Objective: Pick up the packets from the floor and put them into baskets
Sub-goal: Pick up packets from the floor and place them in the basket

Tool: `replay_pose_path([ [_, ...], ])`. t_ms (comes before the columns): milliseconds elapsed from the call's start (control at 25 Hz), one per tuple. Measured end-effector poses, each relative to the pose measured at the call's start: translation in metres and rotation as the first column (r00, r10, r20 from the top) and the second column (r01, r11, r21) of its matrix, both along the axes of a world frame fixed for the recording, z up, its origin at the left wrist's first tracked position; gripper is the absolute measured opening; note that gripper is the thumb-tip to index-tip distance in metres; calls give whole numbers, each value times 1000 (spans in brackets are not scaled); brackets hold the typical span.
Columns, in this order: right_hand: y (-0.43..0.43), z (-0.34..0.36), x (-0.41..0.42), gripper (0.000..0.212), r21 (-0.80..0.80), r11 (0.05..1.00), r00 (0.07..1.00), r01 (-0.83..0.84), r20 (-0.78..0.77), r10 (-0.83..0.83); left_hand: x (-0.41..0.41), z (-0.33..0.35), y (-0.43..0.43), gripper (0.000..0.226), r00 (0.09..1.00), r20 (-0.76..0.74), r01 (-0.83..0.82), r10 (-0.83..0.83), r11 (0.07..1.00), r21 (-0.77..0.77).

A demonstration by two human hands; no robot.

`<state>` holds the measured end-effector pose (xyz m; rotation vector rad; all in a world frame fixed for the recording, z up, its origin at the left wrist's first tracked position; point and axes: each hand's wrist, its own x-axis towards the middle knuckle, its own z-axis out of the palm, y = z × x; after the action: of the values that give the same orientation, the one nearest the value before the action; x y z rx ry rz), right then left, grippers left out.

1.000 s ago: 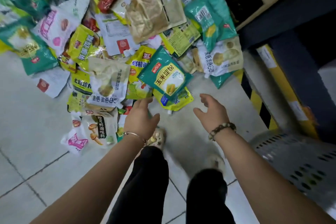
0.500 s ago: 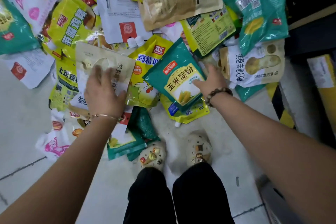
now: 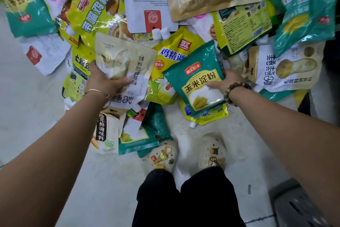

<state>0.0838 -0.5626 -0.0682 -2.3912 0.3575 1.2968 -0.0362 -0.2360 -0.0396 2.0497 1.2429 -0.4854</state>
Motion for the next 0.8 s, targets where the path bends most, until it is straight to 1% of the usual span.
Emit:
replay_pose_path([
  [80, -4, 3, -10, 55, 20, 999, 998, -33, -56, 34, -7, 2, -3, 84, 1000, -24, -8, 7, 999, -51],
  [160, -7, 9, -25, 44, 62, 998, 1000, 2, -20, -1, -18, 7, -14, 70, 1000, -16, -25, 23, 997, -76],
  [280, -10, 25, -50, 30, 195, 969, 985, 154, 45, -166, -30, 19, -35, 71, 999, -5, -42, 42, 999, 25],
  [360, -13, 40, -62, 24, 249, 928, 951, 278, 66, -302, -35, 33, -45, 71, 998, 18, -59, 58, 996, 70],
  [440, -19, 61, -69, 17, 282, 881, 906, 380, 80, -416, -37, 49, -50, 65, 997, 41, -69, 65, 994, 90],
  [600, -32, 104, -83, 21, 298, 811, 832, 504, 83, -548, -39, 85, -59, 56, 996, 51, -71, 69, 996, 48],
  [720, -47, 150, -97, 24, 300, 761, 774, 575, 101, -625, -36, 128, -76, 52, 995, 96, -13, 12, 1000, 11],
  [800, -59, 182, -111, 26, 317, 712, 715, 626, 130, -687, -35, 156, -90, 49, 992, 118, 40, -40, 999, -1],
])
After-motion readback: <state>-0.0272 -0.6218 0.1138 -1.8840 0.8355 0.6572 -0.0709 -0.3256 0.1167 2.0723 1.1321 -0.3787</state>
